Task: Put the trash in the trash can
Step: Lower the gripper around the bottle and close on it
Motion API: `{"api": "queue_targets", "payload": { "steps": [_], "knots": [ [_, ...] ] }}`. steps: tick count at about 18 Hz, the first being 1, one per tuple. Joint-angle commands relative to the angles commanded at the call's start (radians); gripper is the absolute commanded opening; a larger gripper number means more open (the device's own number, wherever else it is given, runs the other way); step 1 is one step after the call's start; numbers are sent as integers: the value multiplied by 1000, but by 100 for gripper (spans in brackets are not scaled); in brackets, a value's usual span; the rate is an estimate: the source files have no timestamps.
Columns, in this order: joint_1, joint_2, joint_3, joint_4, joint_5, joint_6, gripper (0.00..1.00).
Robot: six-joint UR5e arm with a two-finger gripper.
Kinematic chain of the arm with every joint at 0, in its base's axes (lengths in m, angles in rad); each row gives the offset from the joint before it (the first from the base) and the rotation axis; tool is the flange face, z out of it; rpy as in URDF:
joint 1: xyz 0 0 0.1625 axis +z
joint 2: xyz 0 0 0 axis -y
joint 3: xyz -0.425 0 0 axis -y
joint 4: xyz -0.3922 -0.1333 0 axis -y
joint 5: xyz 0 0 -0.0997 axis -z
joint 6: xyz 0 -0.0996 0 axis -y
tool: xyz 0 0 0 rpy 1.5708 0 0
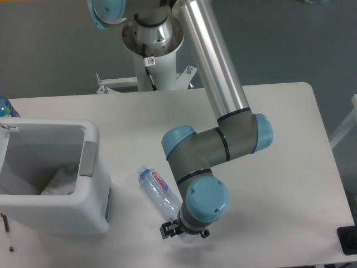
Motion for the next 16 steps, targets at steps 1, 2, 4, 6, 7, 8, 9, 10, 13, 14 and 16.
{"api": "queue_targets", "payload": {
  "steps": [1,2,4,6,7,8,9,10,13,14,16],
  "knots": [
    [-5,-5,0,0,15,0,90],
    [-9,-8,0,0,26,-2,90],
    [-14,-14,-2,2,34,-11,89],
    [-15,-17,-2,2,34,-15,88],
    [-15,-17,-2,3,35,-18,86],
    [-15,-18,-2,3,35,-23,85],
    [-15,-18,-2,3,40,-25,85],
    [-17,-20,-2,3,55,-26,84],
    [-28,-28,0,3,77,-28,81],
    [-28,-29,0,3,77,-32,79],
    [-28,-32,0,3,78,-41,72]
  ]
}}
